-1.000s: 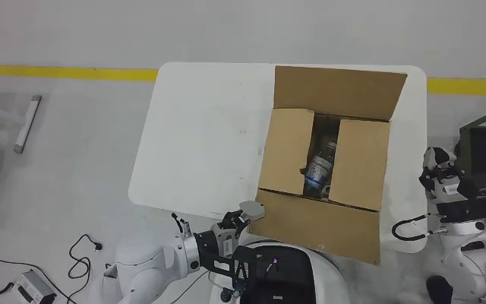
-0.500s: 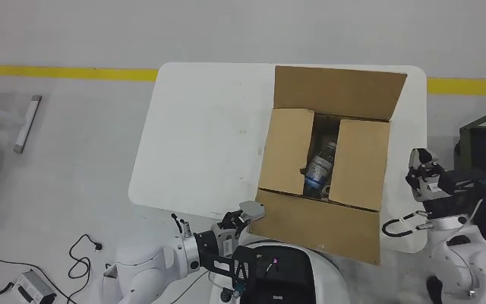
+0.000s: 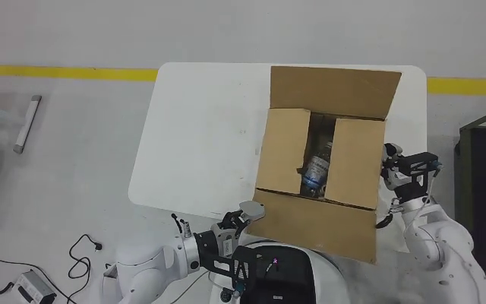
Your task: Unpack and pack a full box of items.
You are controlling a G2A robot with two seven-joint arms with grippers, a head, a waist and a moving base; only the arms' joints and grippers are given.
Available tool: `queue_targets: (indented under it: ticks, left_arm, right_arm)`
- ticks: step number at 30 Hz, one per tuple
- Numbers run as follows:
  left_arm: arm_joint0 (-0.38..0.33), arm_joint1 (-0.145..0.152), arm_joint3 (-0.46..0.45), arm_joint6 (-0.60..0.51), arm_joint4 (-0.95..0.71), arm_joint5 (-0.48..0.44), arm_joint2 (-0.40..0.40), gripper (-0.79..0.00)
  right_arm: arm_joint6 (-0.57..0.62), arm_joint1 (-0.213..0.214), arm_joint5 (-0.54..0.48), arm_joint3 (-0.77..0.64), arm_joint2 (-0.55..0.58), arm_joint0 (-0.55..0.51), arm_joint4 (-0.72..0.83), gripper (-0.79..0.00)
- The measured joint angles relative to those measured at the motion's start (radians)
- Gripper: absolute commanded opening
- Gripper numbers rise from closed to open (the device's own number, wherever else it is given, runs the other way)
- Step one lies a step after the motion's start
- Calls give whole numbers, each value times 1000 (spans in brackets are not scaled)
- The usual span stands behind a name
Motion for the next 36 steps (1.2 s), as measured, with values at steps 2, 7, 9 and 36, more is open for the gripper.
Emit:
queue_targets:
  ticks: [2,7,9,36]
  left_arm:
    - [0,0,0,0,0,0,0,0]
    - [0,0,0,0,0,0,0,0]
    - [0,0,0,0,0,0,0,0]
    - [-119,-11,51,-41,32,88,103,0]
  right_arm:
    - [-2,-1,-5,7,-10,13,-2,-785]
    - [-6,-2,-8,18,-23,35,-4,-785]
    - [-7,-2,-3,20,-22,41,4,-785]
    - [6,3,-72,-132,114,-105,89,-785]
